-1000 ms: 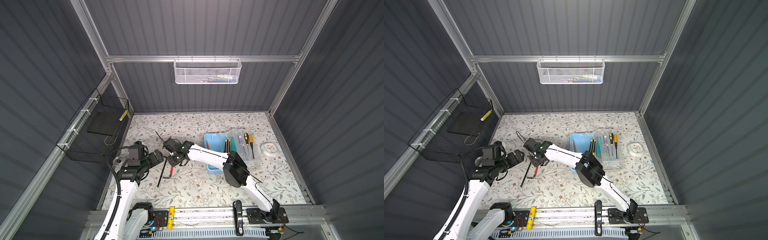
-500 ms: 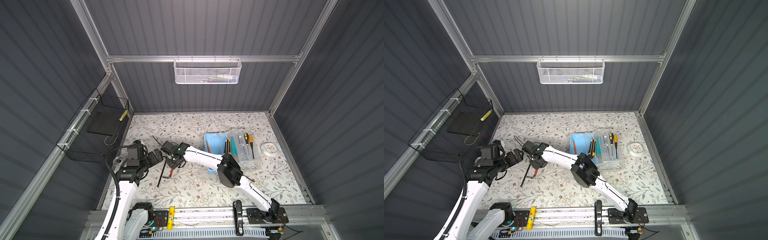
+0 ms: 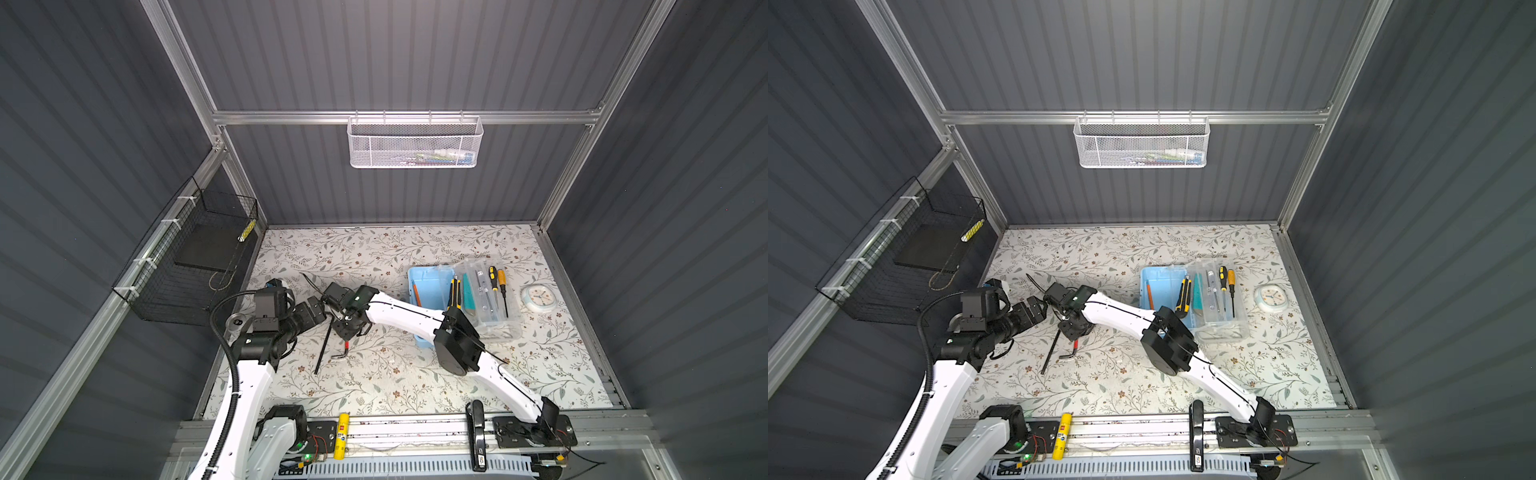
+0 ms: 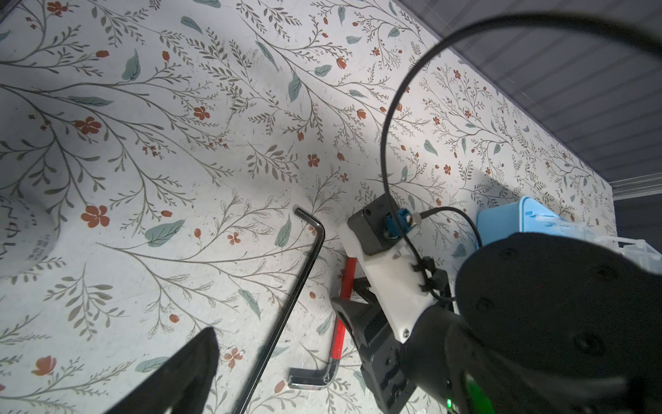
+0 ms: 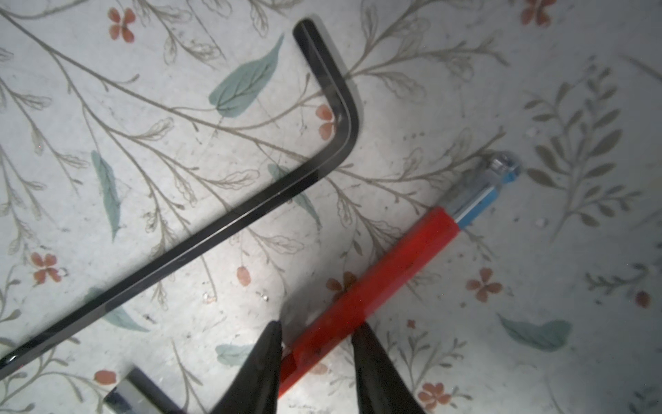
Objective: Pack the tool kit
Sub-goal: 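Grasp the red-handled hex key with the right gripper and lift it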
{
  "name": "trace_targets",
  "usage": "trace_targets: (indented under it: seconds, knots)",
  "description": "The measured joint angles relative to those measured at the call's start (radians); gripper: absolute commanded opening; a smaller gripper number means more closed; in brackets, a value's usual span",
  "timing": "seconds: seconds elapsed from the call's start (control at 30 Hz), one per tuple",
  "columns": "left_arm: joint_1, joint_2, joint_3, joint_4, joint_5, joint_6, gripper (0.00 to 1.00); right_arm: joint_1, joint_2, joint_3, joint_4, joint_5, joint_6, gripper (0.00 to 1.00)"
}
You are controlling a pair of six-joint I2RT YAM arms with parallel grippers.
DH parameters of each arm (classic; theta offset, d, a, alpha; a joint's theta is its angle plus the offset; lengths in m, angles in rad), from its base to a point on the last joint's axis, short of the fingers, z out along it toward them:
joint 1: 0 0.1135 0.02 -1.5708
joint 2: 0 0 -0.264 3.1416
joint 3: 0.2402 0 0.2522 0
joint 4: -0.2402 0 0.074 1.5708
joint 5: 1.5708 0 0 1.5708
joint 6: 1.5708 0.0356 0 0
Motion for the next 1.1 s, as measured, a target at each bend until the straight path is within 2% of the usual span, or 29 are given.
trace_targets:
  seconds: [0.27,0.57,0.83,1.0,1.1]
  knots:
    - [0.0,0.0,0.0,0.0,0.001,0.0,1.0,-0.013,-0.003,-0.007,-0.024,0.018,-0.013,0.2]
    - [0.0,0.0,0.0,0.0,0.008,0.0,1.0,-0.021,-0.037,-0.07,-0.01,0.032,-0.002,0.27]
    - [0.0,0.0,0.0,0.0,0.008,0.0,0.99,-0.03,-0.037,-0.069,-0.011,0.033,0.019,0.13]
    - [0.0,-0.004,0.0,0.001,0.008,0.0,0.99,-0.048,-0.038,-0.069,-0.011,0.027,0.046,0.0]
    - [0.0,-0.004,0.0,0.0,0.008,0.0,0.99,-0.06,-0.048,-0.084,-0.008,0.028,0.06,0.0]
